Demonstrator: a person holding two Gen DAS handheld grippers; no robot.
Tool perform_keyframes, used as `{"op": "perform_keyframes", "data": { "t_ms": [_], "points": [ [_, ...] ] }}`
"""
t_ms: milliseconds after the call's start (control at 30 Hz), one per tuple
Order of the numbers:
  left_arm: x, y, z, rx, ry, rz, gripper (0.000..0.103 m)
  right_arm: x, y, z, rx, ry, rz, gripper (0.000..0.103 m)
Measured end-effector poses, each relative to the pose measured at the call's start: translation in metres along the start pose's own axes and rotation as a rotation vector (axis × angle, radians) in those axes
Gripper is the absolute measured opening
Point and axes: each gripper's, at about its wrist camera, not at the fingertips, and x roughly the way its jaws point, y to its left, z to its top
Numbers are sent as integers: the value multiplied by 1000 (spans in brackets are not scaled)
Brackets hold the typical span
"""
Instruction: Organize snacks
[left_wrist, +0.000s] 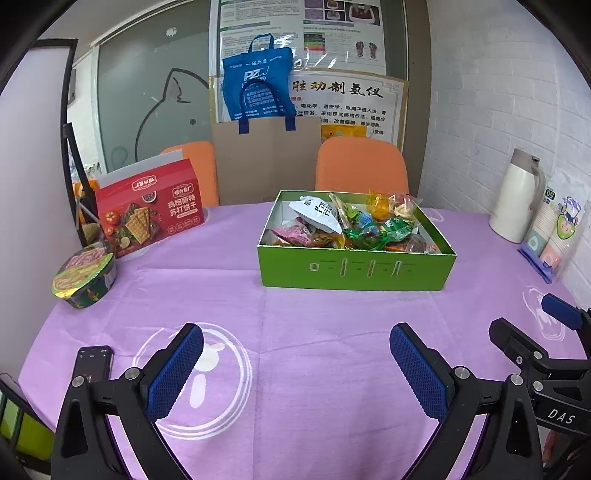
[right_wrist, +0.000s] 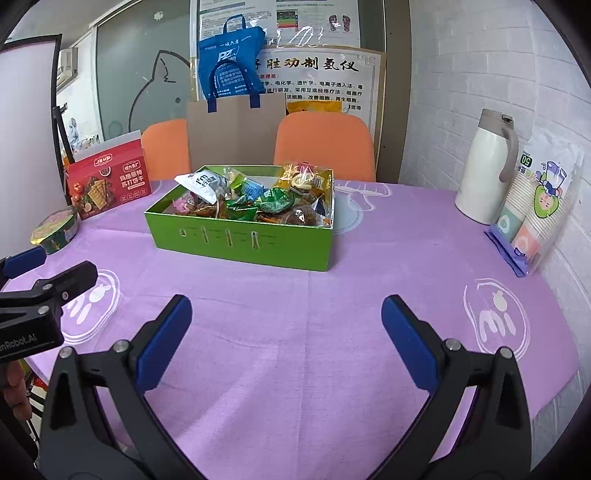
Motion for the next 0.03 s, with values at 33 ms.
{"op": "perform_keyframes", "data": {
  "t_ms": [33],
  "points": [
    [0,0,0,-1,1,2,103,-1,0,0,3,-2,-3,102]
  ]
}}
